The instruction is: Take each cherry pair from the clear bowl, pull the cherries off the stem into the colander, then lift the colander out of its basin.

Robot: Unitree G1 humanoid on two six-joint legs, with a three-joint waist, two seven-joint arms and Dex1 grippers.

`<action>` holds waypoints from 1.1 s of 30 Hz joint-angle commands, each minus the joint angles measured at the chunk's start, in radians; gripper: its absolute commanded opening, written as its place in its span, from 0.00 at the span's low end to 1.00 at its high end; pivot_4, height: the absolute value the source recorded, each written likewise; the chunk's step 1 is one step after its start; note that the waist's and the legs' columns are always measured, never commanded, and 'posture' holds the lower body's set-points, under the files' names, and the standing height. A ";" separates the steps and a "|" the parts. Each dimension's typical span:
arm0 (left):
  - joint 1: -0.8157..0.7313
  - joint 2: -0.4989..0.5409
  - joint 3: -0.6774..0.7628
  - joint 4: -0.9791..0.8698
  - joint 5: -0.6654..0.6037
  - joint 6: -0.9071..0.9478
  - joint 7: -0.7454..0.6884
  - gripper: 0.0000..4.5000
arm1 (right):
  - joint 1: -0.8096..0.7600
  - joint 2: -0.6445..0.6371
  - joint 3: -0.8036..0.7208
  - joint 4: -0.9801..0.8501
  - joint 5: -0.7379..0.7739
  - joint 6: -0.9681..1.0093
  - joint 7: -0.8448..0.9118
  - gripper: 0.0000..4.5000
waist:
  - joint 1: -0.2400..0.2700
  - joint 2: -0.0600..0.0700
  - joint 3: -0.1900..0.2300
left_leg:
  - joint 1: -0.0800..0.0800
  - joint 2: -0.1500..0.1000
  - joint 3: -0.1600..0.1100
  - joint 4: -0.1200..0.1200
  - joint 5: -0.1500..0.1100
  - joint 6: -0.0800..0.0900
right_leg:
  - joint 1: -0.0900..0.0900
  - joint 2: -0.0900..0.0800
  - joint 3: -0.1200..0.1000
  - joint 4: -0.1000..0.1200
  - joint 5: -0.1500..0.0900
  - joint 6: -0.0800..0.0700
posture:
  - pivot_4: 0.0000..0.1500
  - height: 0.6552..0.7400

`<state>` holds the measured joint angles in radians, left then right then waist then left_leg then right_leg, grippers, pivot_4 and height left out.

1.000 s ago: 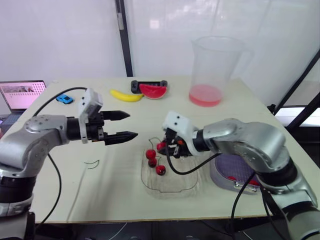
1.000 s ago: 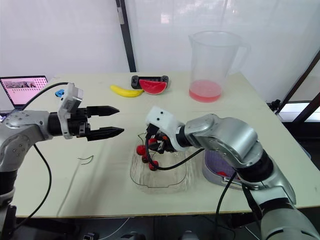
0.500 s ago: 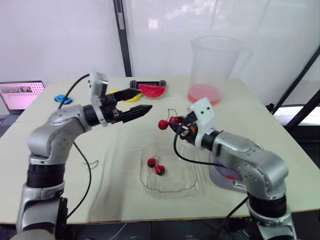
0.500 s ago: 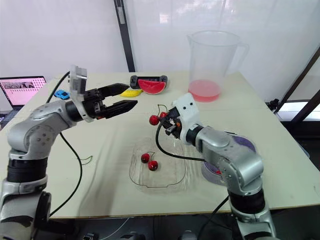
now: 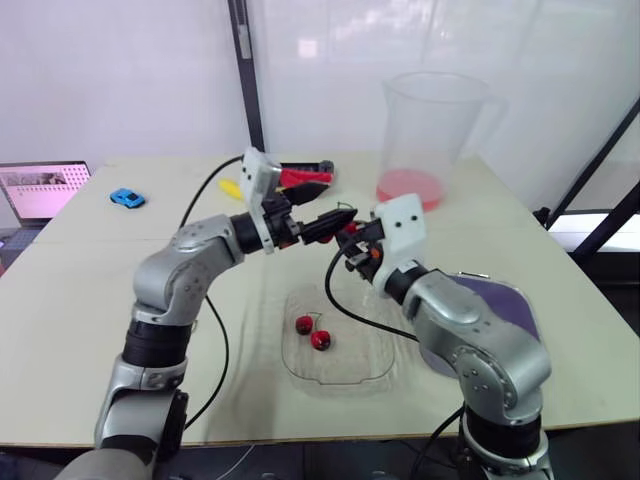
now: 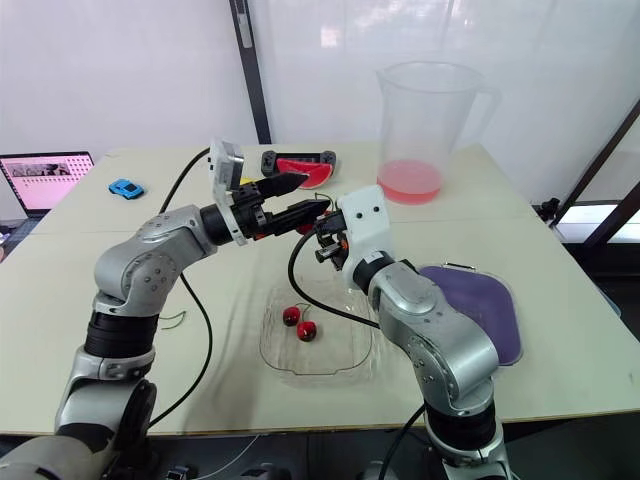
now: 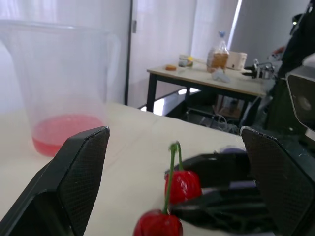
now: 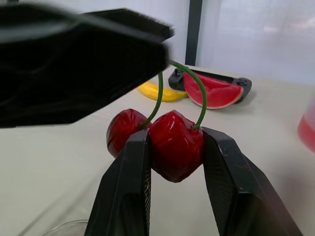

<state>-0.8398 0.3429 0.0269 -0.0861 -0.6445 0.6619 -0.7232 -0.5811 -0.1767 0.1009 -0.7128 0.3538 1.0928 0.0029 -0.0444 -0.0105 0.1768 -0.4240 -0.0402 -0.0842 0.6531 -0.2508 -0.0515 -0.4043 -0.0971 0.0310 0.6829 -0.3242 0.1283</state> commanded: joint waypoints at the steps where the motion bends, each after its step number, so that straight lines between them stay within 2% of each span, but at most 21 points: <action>1: -0.035 -0.024 0.008 -0.007 -0.007 -0.018 0.008 1.00 | -0.008 -0.001 0.005 -0.041 -0.010 -0.030 0.014 0.33 | 0.000 0.000 0.000 | 0.000 0.000 0.000 0.000 0.000 0.000 | 0.000 0.000 0.000 0.000 0.000 0.000 | 1.00 1.00; 2: -0.038 -0.031 0.009 -0.005 -0.011 -0.018 0.009 1.00 | -0.009 -0.003 0.007 -0.040 -0.012 -0.032 0.017 0.33 | 0.000 0.000 0.000 | 0.000 0.000 0.000 0.000 0.000 0.000 | 0.000 0.000 0.000 0.000 0.000 0.000 | 1.00 1.00; 3: -0.039 -0.035 0.010 -0.005 -0.012 -0.018 0.005 0.88 | -0.010 -0.006 0.008 -0.039 -0.014 -0.036 0.022 0.32 | 0.000 0.000 0.000 | 0.000 0.000 0.000 0.000 0.000 0.000 | 0.000 0.000 0.000 0.000 0.000 0.000 | 1.00 1.00; 4: -0.036 -0.033 0.007 -0.006 -0.008 -0.024 -0.006 0.82 | -0.010 -0.007 0.011 -0.038 -0.015 -0.040 0.027 0.32 | -0.001 0.000 0.000 | 0.000 0.000 0.000 0.000 0.000 0.000 | 0.000 0.000 0.000 0.000 0.000 0.000 | 1.00 1.00; 10: -0.028 -0.029 0.010 0.010 0.005 -0.038 -0.025 0.16 | -0.012 -0.007 0.013 -0.036 -0.026 -0.049 0.043 0.32 | -0.001 0.000 0.000 | 0.000 0.000 0.000 0.000 0.000 0.000 | 0.000 0.000 0.000 0.000 0.000 0.000 | 1.00 1.00; 11: -0.027 -0.029 0.009 0.010 0.005 -0.040 -0.027 0.07 | -0.011 -0.008 0.013 -0.036 -0.027 -0.050 0.045 0.32 | -0.001 0.000 0.000 | 0.000 0.000 0.000 0.000 0.000 0.000 | 0.000 0.000 0.000 0.000 0.000 0.000 | 1.00 1.00; 12: -0.027 -0.029 0.010 0.011 0.003 -0.040 -0.029 0.02 | -0.012 -0.009 0.012 -0.036 -0.030 -0.051 0.047 0.32 | 0.000 0.000 0.000 | 0.000 0.000 0.000 0.000 0.000 0.000 | 0.000 0.000 0.000 0.000 0.000 0.000 | 1.00 1.00; 19: -0.028 -0.033 0.014 0.022 0.003 -0.041 -0.028 0.02 | -0.014 -0.006 0.006 -0.036 -0.040 -0.048 0.050 0.32 | -0.001 0.000 0.000 | 0.000 0.000 0.000 0.000 0.000 0.000 | 0.000 0.000 0.000 0.000 0.000 0.000 | 1.00 1.00; 22: -0.036 -0.035 0.020 0.036 0.004 -0.048 -0.025 0.00 | -0.014 -0.005 -0.001 -0.037 -0.036 -0.045 0.055 0.51 | 0.000 0.000 0.000 | 0.000 0.000 0.000 0.000 0.000 0.000 | 0.000 0.000 0.000 0.000 0.000 0.000 | 1.00 1.00; 26: -0.049 -0.029 0.027 0.065 0.014 -0.064 -0.025 0.00 | 0.017 0.059 -0.131 -0.052 0.048 0.006 0.059 0.92 | 0.000 0.000 0.000 | 0.000 0.000 0.000 0.000 0.000 0.000 | 0.000 0.000 0.000 0.000 0.000 0.000 | 1.00 1.00; 27: -0.053 -0.027 0.024 0.076 0.018 -0.071 -0.029 0.00 | 0.018 0.065 -0.176 -0.052 0.081 0.016 0.075 0.98 | 0.001 0.000 0.000 | 0.000 0.000 0.000 0.000 0.000 0.000 | 0.000 0.000 0.000 0.000 0.000 0.000 | 1.00 1.00; 29: -0.059 -0.026 0.022 0.091 0.022 -0.081 -0.036 0.00 | 0.016 0.068 -0.244 -0.049 0.141 0.034 0.102 0.98 | 0.001 0.000 0.000 | 0.000 0.000 0.000 0.000 0.000 0.000 | 0.000 0.000 0.000 0.000 0.000 0.000 | 1.00 1.00; 31: -0.075 -0.024 0.024 0.110 0.022 -0.088 -0.050 0.00 | -0.024 0.055 -0.406 -0.010 0.332 0.158 0.175 0.98 | 0.001 0.000 0.000 | 0.000 0.000 0.000 0.000 0.000 0.000 | 0.000 0.000 0.000 0.000 0.000 0.000 | 1.00 1.00; 33: -0.083 -0.017 0.022 0.118 0.012 -0.085 -0.078 0.00 | -0.066 -0.071 -0.468 0.010 0.426 0.213 0.276 0.98 | 0.001 0.000 0.000 | 0.000 0.000 0.000 0.000 0.000 0.000 | 0.001 0.000 0.000 0.000 0.000 0.000 | 1.00 1.00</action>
<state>-0.8924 0.3146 0.0278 0.0476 -0.6203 0.5980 -0.7724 -0.6015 -0.1688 -0.3008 -0.6898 0.6732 1.2662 0.1914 -0.0438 -0.0103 0.1768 -0.4238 -0.0403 -0.0841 0.6529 -0.2511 -0.0507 -0.4035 -0.0972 0.0309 0.6827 -0.3242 0.1283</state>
